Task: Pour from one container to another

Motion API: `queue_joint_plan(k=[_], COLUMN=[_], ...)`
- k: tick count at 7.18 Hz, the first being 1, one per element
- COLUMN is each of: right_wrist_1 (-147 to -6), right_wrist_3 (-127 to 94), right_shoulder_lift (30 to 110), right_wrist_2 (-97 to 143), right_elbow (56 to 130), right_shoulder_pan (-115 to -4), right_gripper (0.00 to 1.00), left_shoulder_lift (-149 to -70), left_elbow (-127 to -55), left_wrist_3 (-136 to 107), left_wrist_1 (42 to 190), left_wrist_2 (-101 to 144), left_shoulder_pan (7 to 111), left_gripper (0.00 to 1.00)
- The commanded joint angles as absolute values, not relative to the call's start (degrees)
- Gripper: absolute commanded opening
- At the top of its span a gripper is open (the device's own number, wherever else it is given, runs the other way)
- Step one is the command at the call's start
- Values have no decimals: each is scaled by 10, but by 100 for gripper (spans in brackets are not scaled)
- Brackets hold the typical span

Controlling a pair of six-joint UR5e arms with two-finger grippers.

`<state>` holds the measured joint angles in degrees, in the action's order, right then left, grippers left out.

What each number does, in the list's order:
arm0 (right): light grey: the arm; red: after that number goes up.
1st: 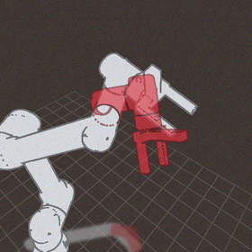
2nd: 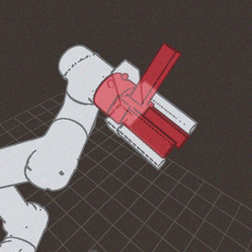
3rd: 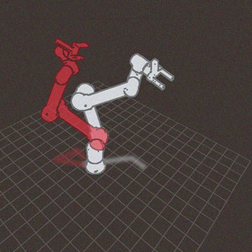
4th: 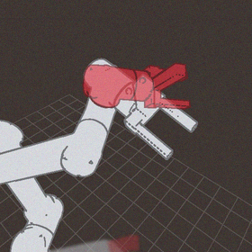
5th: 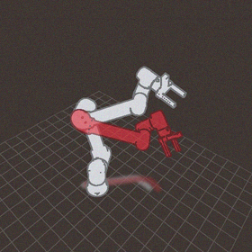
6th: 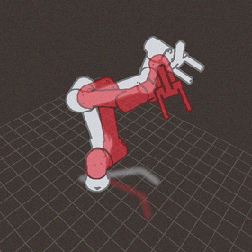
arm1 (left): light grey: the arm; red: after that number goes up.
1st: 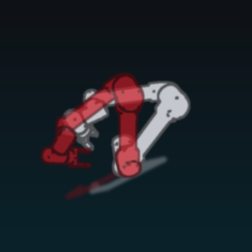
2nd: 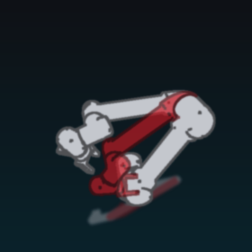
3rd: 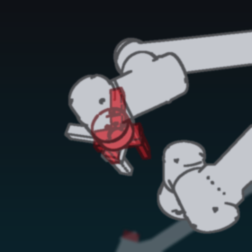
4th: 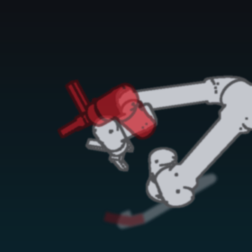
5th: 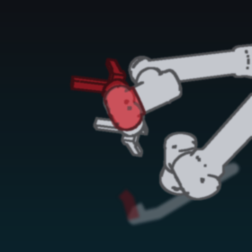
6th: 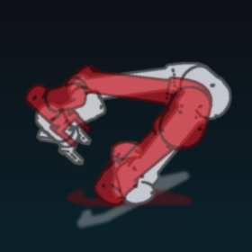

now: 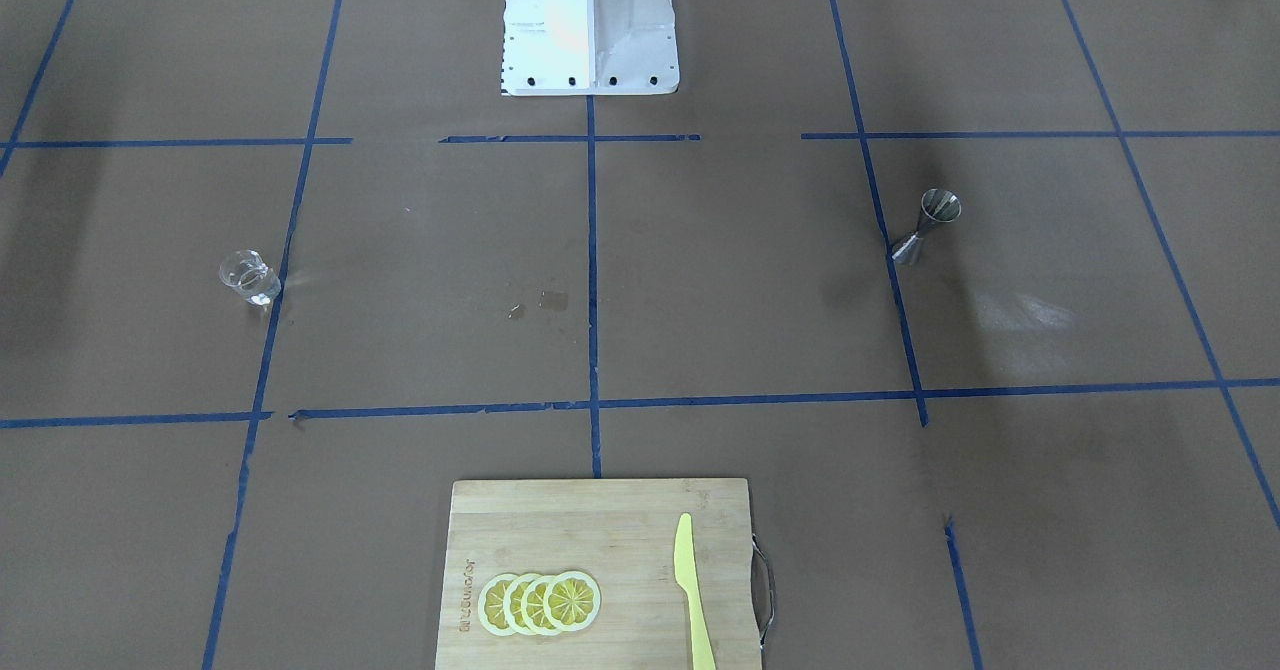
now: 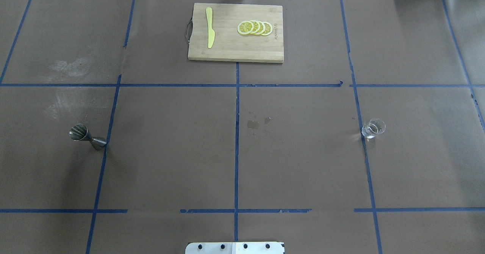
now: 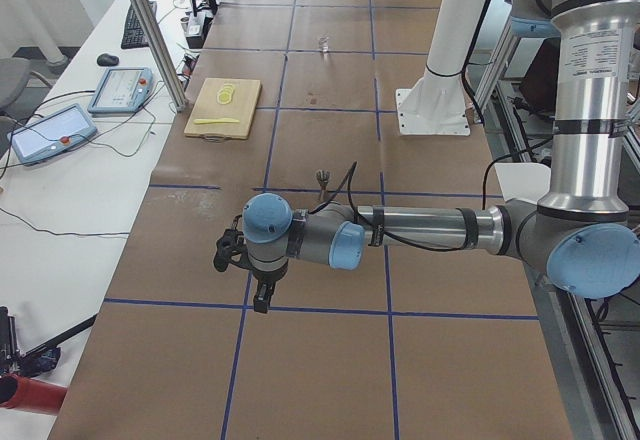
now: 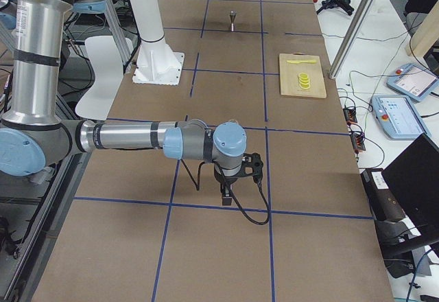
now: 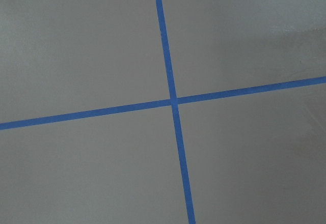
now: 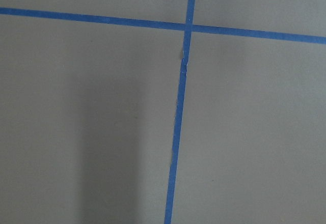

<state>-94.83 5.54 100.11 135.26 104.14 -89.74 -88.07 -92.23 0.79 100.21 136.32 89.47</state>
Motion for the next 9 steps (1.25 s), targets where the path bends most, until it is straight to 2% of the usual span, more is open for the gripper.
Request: queue_joint_plan(k=[1, 5, 9], right_wrist_1=[-948, -945, -867], right_wrist_3=[56, 49, 47], right_shoulder_lift=[1001, 992, 975], right_wrist_2=[1353, 1363, 1362], right_elbow=[1042, 1063, 1058], right_shoulder_pan=[-897, -896, -895], right_gripper=[100, 100, 100], left_shoulder_lift=[-881, -881, -882], left_elbow=[-934, -945, -918], left_wrist_3=[10, 5, 4], left_wrist_1=[1003, 1060, 1276], left_wrist_2=[1363, 1364, 1361], left_shoulder_pan=[895, 883, 882], left_gripper=[100, 100, 100])
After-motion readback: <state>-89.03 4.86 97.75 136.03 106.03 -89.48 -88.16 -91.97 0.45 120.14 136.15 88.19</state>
